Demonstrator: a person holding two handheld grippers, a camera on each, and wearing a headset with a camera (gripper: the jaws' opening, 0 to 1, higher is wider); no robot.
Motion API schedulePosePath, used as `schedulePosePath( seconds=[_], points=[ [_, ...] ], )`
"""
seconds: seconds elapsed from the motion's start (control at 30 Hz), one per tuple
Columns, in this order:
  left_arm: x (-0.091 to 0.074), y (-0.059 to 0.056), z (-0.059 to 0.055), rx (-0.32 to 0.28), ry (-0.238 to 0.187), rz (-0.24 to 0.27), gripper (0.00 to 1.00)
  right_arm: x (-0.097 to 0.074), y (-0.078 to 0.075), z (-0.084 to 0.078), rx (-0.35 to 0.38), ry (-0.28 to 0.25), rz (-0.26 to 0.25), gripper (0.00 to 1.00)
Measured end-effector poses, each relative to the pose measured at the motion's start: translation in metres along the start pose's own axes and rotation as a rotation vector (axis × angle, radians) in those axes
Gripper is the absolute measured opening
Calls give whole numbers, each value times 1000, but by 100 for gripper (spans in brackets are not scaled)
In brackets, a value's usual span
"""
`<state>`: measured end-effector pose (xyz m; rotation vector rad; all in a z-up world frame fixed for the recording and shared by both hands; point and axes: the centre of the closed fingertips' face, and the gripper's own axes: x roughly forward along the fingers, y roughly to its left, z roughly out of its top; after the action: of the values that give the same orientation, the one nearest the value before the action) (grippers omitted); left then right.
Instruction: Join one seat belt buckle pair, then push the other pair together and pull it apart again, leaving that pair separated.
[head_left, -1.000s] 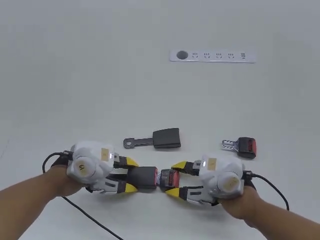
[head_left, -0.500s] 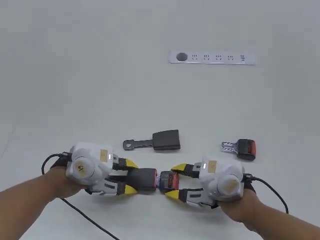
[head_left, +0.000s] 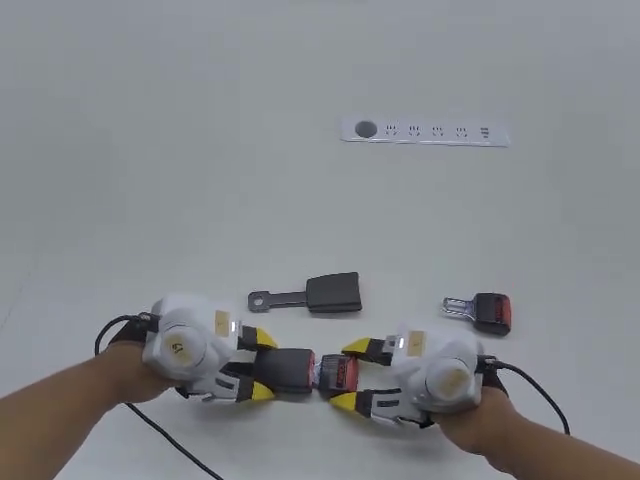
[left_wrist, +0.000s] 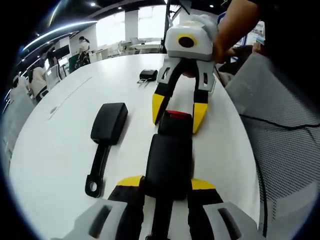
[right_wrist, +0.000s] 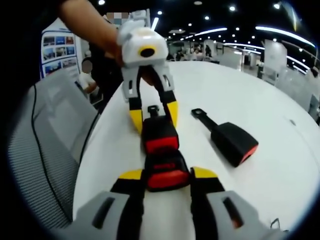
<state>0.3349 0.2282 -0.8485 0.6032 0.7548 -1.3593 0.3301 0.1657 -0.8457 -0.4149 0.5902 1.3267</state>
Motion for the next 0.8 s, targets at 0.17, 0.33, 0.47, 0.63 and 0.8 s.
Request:
schedulePosePath(
  seconds=[0.17, 0.33, 0.47, 0.63, 0.8],
  points=[
    [0, 0, -1, -13, 8, 6, 35, 0, -1, -1, 5, 15, -11, 36],
    [0, -3, -1, -33, 13, -1, 40, 2, -1, -2, 23, 42, -10, 37],
    [-3, -6, 0, -77, 26, -7, 49, 3, -2, 8, 53, 16, -35, 58],
    [-11, 6, 12, -169, -21, 67, 71, -7, -7, 19, 58, -26, -75, 74],
    [-26, 21, 43, -129, -112, 133, 82, -36, -16, 25, 67, -89, -115, 79]
  ],
)
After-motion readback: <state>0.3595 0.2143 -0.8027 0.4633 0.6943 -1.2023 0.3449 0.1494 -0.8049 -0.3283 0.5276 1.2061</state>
